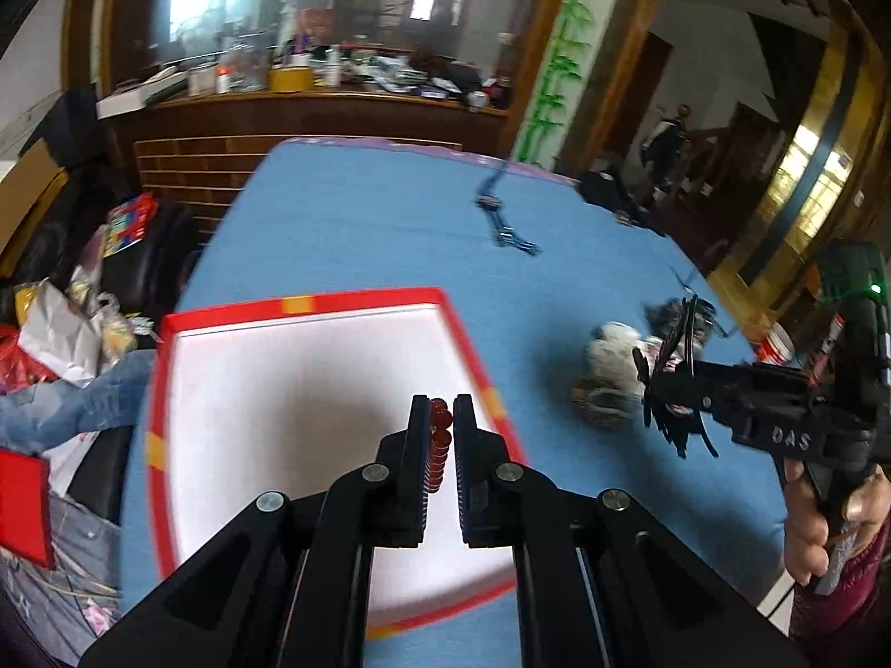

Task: Organize jewelry
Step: 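Carry the red bracelet and black claw clip to the white tray with both grippers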

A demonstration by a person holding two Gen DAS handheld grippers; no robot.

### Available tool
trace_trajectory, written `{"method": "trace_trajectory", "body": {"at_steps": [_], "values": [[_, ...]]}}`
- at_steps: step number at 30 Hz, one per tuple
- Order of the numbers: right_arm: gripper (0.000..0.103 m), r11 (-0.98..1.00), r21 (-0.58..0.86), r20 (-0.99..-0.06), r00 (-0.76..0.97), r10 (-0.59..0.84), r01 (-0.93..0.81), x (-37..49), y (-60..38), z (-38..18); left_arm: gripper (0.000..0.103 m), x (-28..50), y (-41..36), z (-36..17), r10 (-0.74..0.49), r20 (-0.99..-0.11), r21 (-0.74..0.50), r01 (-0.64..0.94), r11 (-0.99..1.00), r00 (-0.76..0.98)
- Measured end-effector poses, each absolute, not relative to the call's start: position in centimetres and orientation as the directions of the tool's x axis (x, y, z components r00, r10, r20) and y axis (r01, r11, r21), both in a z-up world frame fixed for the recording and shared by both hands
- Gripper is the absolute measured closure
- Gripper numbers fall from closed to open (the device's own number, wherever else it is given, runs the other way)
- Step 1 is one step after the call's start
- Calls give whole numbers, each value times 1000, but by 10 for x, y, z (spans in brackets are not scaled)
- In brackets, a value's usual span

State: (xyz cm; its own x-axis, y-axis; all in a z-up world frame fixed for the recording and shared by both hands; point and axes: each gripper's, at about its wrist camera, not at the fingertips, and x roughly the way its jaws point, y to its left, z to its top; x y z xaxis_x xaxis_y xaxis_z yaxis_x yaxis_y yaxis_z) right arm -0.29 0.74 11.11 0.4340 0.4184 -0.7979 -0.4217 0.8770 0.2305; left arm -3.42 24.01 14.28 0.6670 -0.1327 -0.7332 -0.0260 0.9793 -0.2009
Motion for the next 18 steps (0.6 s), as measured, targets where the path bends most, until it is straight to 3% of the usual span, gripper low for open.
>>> {"method": "trace_trajectory", "body": {"at_steps": [8,18], "values": [[59,816,254,-821,329,465,-519,24,114,95,96,-7,307,125,-117,-758,-227,-92,970,641],[58,814,287,-858,243,453,-505,75,209,57,96,42,358,89,-101,-774,-255,-161,953,625]]}}
